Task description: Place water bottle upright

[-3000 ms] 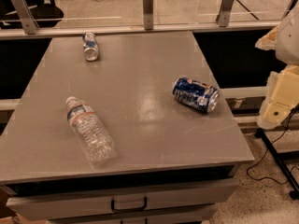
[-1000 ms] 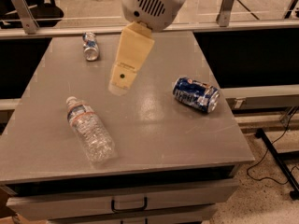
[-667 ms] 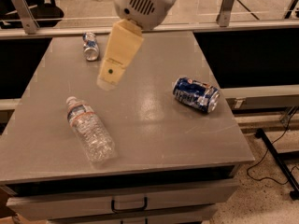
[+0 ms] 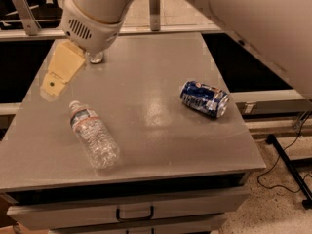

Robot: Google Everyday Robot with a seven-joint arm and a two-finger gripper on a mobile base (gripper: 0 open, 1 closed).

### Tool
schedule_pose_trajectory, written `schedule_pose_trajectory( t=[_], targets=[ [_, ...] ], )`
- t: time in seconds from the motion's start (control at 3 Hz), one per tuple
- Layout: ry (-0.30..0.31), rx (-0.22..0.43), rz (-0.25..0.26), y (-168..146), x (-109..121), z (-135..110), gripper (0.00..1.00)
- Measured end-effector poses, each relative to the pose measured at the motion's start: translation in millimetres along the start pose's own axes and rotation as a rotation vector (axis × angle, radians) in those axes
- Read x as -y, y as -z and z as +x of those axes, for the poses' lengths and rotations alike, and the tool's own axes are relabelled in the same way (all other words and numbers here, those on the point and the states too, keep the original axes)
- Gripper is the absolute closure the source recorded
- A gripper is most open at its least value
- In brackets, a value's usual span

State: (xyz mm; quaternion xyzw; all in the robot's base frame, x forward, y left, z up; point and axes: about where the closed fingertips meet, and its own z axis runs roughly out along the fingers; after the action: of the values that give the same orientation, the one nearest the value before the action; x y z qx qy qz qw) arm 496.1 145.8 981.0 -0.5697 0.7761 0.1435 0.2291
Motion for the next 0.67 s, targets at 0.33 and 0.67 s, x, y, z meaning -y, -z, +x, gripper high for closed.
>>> schedule_pose_trajectory(
  t=[0.33, 0.67],
  targets=[
    [-0.137, -0.033, -0.008, -44.4, -7.2, -1.3, 0.00],
    [-0.261, -0.096, -0.013, -82.8, -17.2, 10.8, 0.00]
  ],
)
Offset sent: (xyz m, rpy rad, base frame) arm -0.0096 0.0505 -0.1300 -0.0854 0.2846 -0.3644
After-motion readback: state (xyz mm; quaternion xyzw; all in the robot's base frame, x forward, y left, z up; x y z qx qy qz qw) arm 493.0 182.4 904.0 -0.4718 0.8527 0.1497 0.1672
